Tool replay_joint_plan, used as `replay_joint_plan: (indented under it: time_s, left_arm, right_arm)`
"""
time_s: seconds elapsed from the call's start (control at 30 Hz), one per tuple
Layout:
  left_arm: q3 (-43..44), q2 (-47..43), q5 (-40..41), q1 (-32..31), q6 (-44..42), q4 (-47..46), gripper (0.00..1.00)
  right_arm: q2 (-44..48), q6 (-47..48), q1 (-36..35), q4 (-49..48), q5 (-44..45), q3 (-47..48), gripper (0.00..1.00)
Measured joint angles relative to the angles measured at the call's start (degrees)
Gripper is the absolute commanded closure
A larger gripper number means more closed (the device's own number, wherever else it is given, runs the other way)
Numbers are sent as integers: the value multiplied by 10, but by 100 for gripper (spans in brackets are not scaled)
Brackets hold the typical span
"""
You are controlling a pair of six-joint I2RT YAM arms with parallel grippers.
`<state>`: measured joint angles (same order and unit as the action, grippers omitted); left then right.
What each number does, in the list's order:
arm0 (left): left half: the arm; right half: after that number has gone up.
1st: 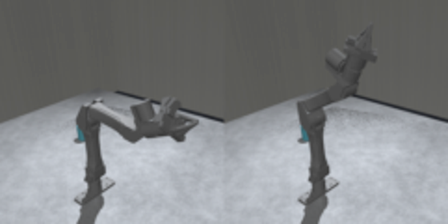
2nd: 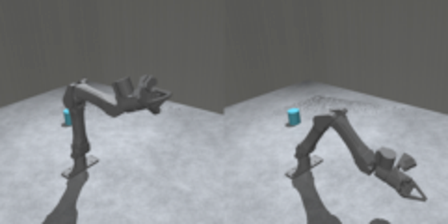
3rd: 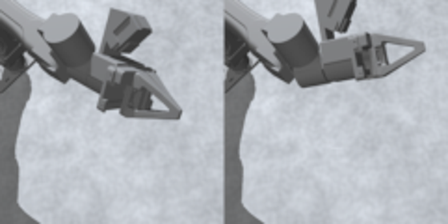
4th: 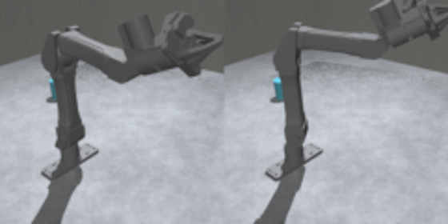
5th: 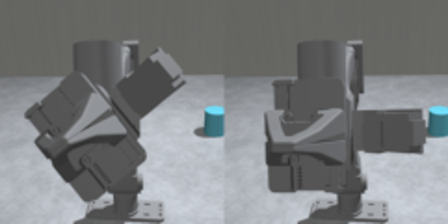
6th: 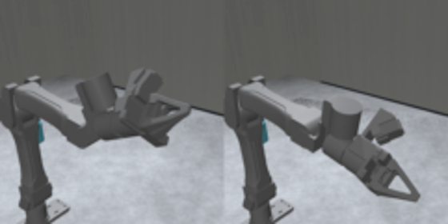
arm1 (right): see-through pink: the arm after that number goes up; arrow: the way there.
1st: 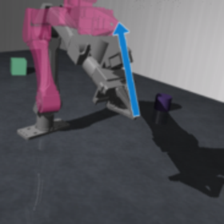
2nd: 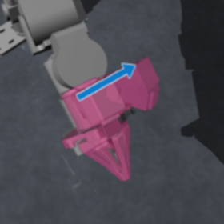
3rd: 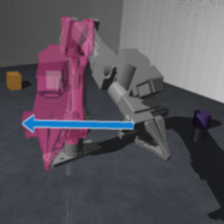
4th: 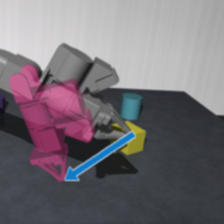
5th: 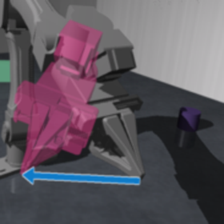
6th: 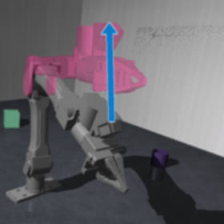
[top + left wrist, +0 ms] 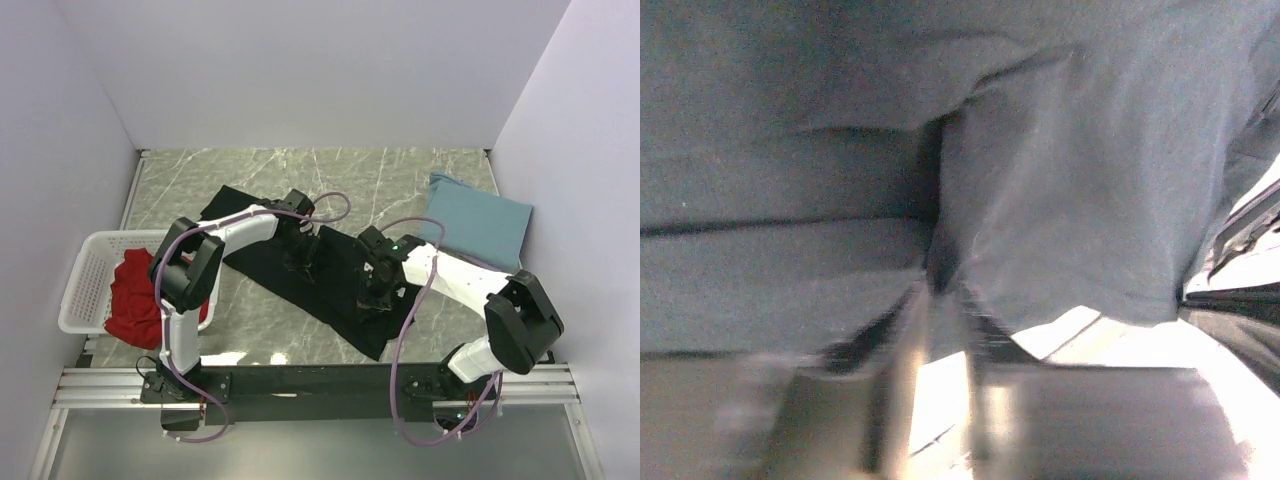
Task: Fold and stack the t-shirts
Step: Fold the tshirt
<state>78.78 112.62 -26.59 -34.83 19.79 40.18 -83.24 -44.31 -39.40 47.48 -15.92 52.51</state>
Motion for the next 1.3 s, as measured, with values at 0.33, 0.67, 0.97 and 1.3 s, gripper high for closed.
replay_joint_plan:
  time_s: [0.33, 0.67, 0.97, 1.3]
  left_arm:
    - [20, -27, 5, 17, 11, 36, 39]
    - [68, -46, 11, 160, 58, 36, 37]
    - [187, 93, 76, 254, 81, 28, 37]
    - [261, 173, 117, 285, 87, 41, 36]
  right_arm:
    - [-10, 21, 6, 59, 54, 82, 53]
    - [-47, 95, 160, 36, 87, 146, 54]
    - [-186, 160, 217, -25, 88, 184, 56]
    - [-249, 167, 233, -45, 84, 185, 58]
